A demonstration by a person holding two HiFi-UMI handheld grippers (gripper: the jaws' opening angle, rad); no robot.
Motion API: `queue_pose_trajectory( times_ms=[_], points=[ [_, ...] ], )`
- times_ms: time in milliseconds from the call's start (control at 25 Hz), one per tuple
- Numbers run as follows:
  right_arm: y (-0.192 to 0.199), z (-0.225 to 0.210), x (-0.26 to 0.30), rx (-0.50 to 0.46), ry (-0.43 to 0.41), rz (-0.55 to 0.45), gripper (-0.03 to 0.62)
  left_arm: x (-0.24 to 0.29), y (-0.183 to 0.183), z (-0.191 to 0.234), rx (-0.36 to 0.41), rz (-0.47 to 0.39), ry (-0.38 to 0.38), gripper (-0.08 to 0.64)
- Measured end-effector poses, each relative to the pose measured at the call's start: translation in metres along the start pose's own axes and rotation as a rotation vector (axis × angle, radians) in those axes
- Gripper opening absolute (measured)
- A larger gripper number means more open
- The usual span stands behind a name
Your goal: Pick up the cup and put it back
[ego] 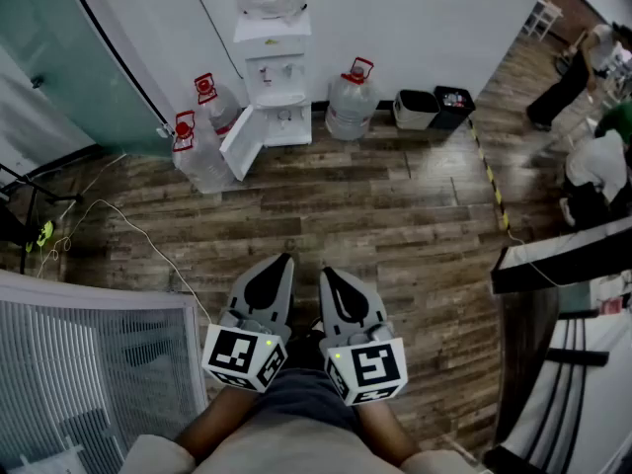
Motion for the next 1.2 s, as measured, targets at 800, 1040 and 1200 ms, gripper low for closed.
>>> queue_pose_trajectory(
  times_ms=[800,1040,1200],
  points=[
    [-0.013,0.000,0.092,0.011,0.012,0.067,0.023,0.045,-0.010,0.076,-0.059,0.032,0.018,0.009],
    [-0.024,0.008,0.138,-0.010,0.024,0.089,0.023,0.070,-0.015,0.120,-0.068,0.041,-0.005,0.009],
    [-0.032,0.015,0.171,-0.035,0.027,0.102,0.025,0.082,-0.024,0.151,-0.067,0.032,0.013,0.009]
  ],
)
Point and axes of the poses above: the fingertips, and each gripper's own axes: x forward along the fingers, z to its left, y out of its underside, the point moved 7 cm from there along -x, backward along the fingers, and after that the axes turned 2 degrees about x, right-handed, at the moved point
